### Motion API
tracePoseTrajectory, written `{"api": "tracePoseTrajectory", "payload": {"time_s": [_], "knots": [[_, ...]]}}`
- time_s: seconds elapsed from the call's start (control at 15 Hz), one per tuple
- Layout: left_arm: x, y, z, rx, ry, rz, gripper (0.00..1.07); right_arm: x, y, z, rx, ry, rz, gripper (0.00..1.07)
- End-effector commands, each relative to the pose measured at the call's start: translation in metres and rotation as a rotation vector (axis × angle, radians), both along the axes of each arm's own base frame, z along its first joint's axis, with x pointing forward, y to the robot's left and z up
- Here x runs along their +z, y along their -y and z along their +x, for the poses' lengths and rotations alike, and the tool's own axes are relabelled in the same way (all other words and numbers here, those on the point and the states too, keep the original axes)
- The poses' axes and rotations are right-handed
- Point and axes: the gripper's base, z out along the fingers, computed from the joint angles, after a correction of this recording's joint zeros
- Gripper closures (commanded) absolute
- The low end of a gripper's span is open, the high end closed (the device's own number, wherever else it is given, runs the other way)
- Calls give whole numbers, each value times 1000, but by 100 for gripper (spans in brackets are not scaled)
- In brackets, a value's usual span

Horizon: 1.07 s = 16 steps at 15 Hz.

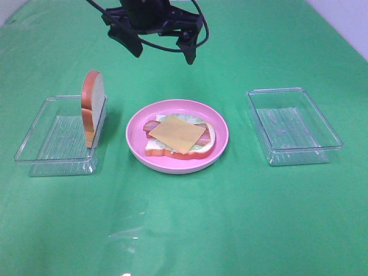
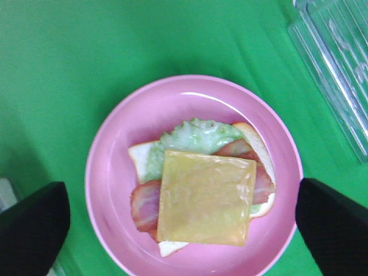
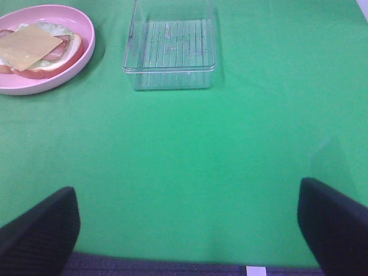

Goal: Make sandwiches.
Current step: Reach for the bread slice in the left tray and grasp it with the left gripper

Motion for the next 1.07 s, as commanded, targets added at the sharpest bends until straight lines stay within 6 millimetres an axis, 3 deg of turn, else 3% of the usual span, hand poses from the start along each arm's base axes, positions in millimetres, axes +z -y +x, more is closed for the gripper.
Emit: {"api": "tracePoseTrajectory", "payload": {"time_s": [0.07, 0.27, 0.33, 0.4, 0.47, 0.53, 0.6, 1.07], "knots": [[23, -28, -4, 57, -43, 38, 6, 0, 0, -4, -3, 35, -3, 9], [51, -62, -3, 125, -2, 12, 6, 0, 0, -4, -3, 35, -3, 9], [61, -83, -6, 163, -1, 13, 6, 0, 0, -4, -3, 35, -3, 9], [61, -83, -6, 163, -1, 13, 6, 0, 0, -4, -3, 35, -3, 9], [60, -97, -6, 193, -17, 20, 6, 0, 0, -4, -3, 35, -3, 9], [45, -121, -4, 265, -85, 37, 6, 0, 0, -4, -3, 35, -3, 9], [35, -127, -4, 284, -121, 46, 6, 0, 0, -4, -3, 35, -3, 9], [-26, -126, 7, 321, -269, 106, 6, 0, 0, -4, -3, 35, -3, 9]]}}
